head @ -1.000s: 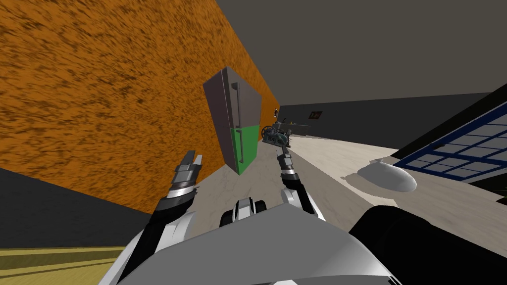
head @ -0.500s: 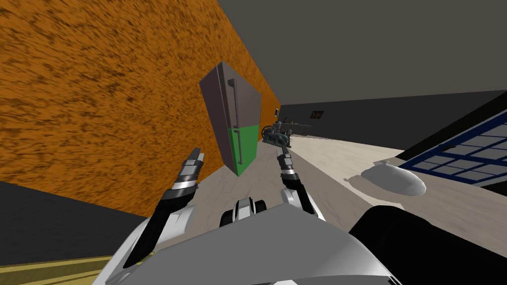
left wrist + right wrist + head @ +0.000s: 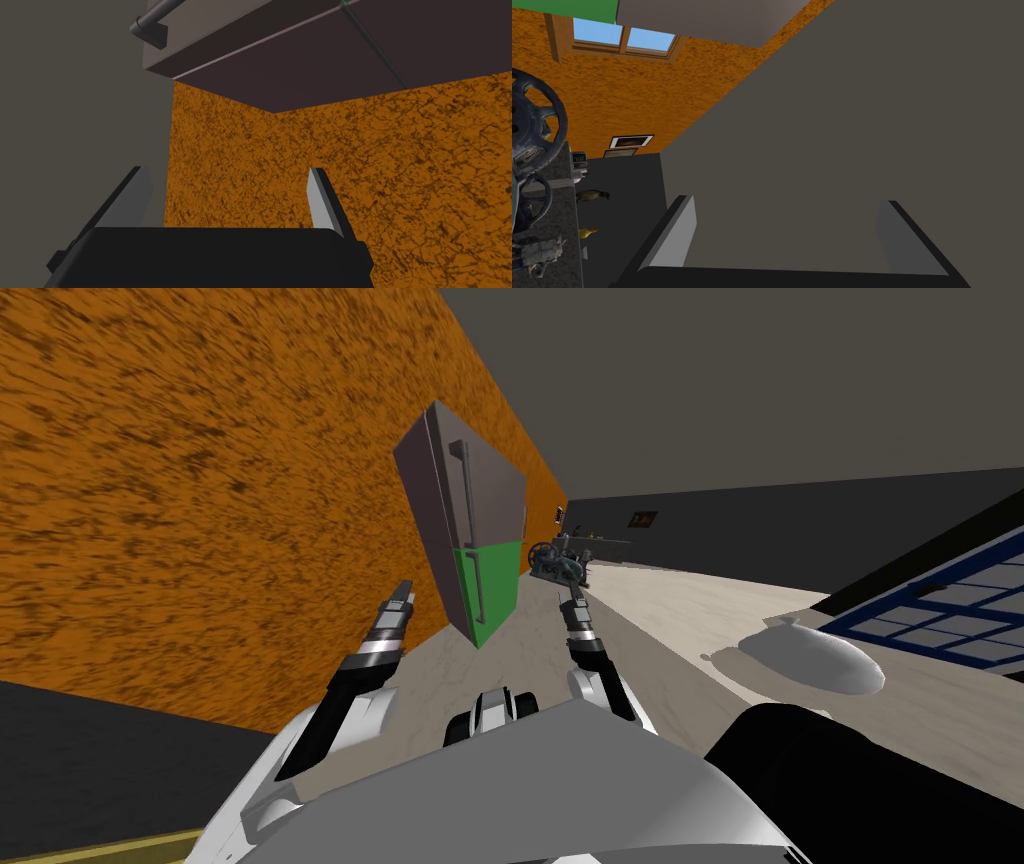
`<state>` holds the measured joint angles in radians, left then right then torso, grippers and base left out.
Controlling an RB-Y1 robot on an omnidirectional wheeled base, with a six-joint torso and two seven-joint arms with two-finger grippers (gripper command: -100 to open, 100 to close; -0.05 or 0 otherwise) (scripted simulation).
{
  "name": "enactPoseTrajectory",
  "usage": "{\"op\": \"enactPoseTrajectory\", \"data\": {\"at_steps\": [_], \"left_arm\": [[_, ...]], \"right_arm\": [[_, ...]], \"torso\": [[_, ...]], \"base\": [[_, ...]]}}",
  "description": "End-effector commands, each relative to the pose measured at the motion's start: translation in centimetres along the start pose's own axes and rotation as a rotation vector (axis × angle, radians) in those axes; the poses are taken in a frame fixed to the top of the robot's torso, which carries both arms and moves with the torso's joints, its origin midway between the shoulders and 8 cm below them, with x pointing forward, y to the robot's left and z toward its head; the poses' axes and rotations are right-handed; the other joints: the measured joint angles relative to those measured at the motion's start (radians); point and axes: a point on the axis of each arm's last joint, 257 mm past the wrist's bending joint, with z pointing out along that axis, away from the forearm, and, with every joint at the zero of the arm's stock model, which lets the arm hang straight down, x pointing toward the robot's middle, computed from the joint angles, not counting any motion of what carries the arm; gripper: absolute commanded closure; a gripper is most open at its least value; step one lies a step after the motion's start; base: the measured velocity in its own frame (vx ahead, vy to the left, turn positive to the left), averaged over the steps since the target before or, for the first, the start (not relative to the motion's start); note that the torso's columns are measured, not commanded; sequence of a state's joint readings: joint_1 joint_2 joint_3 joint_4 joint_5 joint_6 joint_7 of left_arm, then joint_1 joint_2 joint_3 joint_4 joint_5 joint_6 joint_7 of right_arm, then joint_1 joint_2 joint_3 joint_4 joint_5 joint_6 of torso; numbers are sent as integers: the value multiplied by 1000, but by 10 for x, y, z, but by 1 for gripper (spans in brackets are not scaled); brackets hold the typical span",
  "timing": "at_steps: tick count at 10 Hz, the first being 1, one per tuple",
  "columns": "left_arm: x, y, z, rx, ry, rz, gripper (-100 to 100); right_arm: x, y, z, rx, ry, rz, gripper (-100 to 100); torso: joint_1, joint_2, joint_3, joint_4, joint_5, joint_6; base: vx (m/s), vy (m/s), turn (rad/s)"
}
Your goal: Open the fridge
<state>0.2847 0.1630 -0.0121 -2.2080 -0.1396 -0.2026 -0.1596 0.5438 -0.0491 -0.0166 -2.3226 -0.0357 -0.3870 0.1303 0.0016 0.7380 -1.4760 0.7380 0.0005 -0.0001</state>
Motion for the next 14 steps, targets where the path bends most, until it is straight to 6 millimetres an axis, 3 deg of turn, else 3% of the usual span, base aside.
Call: {"op": "enactPoseTrajectory", "data": {"at_steps": [1, 14], "left_arm": [[-2, 10, 12, -36, 1, 27, -100], [-10, 50, 68, -211, 4, 109, -100]], "right_arm": [[0, 0, 0, 0, 0, 0, 0], [0, 0, 0, 0, 0, 0, 0]], "torso": [[1, 1, 1, 0, 0, 0], [-1, 0, 0, 0, 0, 0]], "base": [[59, -82, 23], [60, -75, 24]]}}
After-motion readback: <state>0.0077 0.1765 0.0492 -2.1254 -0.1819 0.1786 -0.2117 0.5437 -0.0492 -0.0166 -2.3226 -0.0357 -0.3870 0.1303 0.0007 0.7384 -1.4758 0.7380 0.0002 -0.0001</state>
